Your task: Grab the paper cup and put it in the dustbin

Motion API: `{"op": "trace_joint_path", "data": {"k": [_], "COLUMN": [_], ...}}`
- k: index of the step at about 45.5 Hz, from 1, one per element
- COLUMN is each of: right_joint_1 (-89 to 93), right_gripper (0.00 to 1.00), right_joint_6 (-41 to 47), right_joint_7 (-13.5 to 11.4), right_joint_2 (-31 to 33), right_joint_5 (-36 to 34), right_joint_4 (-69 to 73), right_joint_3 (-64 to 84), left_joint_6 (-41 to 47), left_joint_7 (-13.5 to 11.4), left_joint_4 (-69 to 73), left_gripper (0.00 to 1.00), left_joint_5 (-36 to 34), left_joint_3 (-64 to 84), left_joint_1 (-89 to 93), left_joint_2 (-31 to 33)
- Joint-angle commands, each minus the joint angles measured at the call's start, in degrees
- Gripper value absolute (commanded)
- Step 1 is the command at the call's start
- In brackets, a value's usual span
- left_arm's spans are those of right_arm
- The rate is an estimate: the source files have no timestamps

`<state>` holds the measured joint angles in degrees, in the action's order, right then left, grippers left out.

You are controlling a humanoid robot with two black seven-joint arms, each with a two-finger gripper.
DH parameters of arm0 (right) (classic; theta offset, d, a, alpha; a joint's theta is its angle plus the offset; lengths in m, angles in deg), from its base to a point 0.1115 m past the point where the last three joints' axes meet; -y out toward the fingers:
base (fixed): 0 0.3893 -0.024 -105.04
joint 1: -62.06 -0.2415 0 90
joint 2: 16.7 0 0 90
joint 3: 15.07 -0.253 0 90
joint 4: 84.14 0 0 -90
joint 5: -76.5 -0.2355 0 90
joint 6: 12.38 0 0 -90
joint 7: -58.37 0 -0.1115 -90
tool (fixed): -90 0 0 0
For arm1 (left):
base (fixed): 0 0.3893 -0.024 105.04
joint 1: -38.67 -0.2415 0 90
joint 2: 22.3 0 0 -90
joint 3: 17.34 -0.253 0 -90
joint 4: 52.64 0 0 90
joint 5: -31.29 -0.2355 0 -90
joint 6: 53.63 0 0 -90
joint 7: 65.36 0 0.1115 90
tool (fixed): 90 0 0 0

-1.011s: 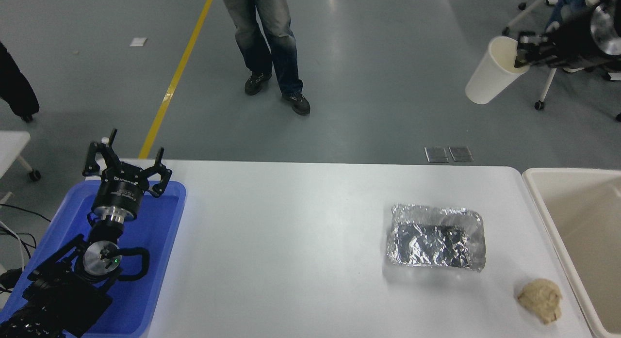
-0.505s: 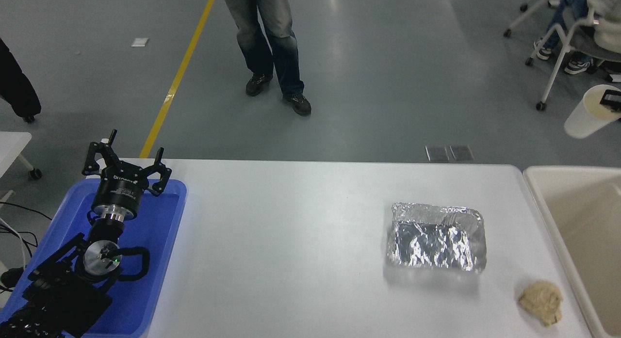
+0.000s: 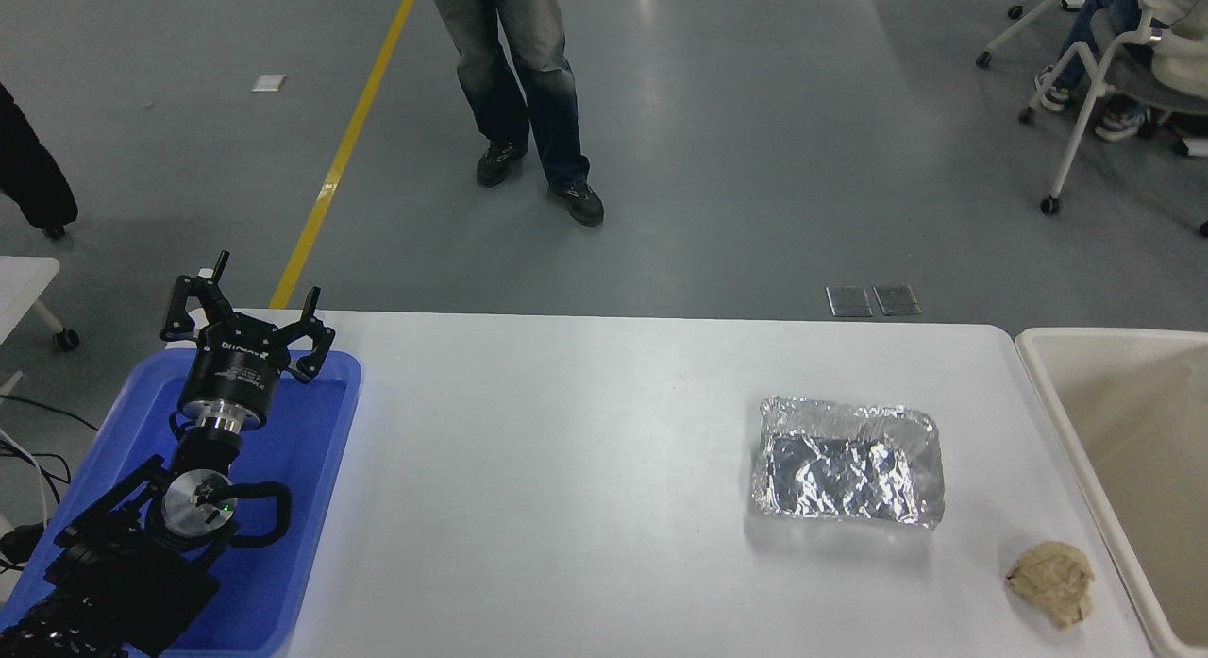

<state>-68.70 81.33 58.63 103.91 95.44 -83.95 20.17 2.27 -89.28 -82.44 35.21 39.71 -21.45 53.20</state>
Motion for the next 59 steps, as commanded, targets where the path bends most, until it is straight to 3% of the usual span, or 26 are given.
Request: {"op": "trace_joint_path", "data": {"k": [1,20,23,30,33,36,48,59], "right_joint_1": [6.73,8.50,8.58,8.67,8.58,8.41,4.37,-12.67], "right_gripper": [0.00,0.00,0.25,0.70,0.88,0.99,1.00,1.00], "right_joint_6": [-4.50,-6.35,-7.05,-7.58,-7.58,-7.76,-6.88,-6.70], "right_joint_7": [-0.88,-0.97,-0.97,-0.88,-0.88,-0.80,-0.88,-0.80], "right_joint_2": [-1.96,-3.28,-3.19,-3.19,-3.19,-3.10,-2.75,0.94], "right_joint_5": [-0.04,-0.65,-1.35,-1.79,-1.79,-1.79,-1.79,-1.79], "right_joint_4": [-0.28,-0.28,-0.28,-0.19,-0.19,-0.11,2.00,15.09], "right_joint_3": [-5.70,-7.81,-8.07,-7.64,-7.46,-7.46,-7.02,1.58], "left_joint_6": [0.00,0.00,0.00,0.00,0.00,0.00,0.00,0.00], "left_joint_7": [0.01,0.01,0.01,0.01,0.01,0.01,0.01,0.01], "left_joint_4": [0.00,0.00,0.00,0.00,0.00,0.00,0.00,0.00], "left_gripper": [1.00,1.00,1.00,1.00,1.00,1.00,1.00,1.00], "left_joint_5": [0.04,-0.05,-0.05,-0.05,0.04,0.04,0.04,0.04], "left_joint_3": [0.00,0.00,0.00,0.00,0.00,0.00,0.00,0.00], "left_joint_1": [0.00,0.00,0.00,0.00,0.00,0.00,0.00,0.00], "left_joint_2": [0.00,0.00,0.00,0.00,0.00,0.00,0.00,0.00]}}
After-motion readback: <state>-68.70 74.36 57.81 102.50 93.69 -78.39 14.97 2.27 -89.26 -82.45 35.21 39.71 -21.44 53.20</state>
